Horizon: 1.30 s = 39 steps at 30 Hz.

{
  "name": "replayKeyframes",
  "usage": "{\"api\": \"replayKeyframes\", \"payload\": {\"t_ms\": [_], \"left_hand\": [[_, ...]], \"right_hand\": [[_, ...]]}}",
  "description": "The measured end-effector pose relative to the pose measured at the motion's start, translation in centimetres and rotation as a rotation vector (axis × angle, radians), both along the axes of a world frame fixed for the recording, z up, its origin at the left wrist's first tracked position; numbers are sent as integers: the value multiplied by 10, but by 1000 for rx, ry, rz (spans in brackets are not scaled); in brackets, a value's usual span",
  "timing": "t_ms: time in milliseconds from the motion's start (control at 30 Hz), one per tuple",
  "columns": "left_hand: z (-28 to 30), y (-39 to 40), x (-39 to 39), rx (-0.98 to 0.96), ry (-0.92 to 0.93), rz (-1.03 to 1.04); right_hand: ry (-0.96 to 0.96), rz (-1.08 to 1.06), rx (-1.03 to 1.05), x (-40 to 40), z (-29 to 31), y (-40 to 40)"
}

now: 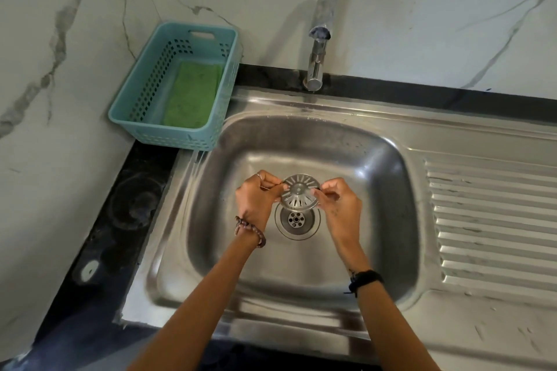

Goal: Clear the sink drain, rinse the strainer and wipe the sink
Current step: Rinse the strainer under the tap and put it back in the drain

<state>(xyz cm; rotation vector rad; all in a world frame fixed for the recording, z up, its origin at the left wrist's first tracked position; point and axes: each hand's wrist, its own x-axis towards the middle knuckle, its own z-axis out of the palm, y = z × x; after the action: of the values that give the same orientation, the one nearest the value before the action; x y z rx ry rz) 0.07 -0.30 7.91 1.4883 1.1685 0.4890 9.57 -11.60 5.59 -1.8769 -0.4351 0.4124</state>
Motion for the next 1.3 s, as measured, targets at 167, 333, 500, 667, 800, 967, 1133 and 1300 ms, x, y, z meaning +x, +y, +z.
{"api": "replayKeyframes", "payload": {"t_ms": [167,333,500,667,800,967,1133,1300], "left_hand": [[-45,11,6,-253,56,-12],[-78,9,14,-285,257,1],[-105,3,20,-303,382,-31],[-120,-6,27,-303,402,-39],[-126,-10,27,-207,484,-70],[-126,-20,35,-133,507,-109],[-129,-17,32,267,684,-484],[-138,-9,21,580,828,-735]], "right_hand": [[157,-87,-130,5,-42,2],[319,-111,-240,7,-72,2],[386,-163,-331,7,-98,1],[307,-107,-456,10,-111,-1],[144,-16,-520,7,-112,1],[-12,72,-611,1,-111,7],[-128,233,-711,2,-108,10],[-315,363,-806,2,-112,2]]}}
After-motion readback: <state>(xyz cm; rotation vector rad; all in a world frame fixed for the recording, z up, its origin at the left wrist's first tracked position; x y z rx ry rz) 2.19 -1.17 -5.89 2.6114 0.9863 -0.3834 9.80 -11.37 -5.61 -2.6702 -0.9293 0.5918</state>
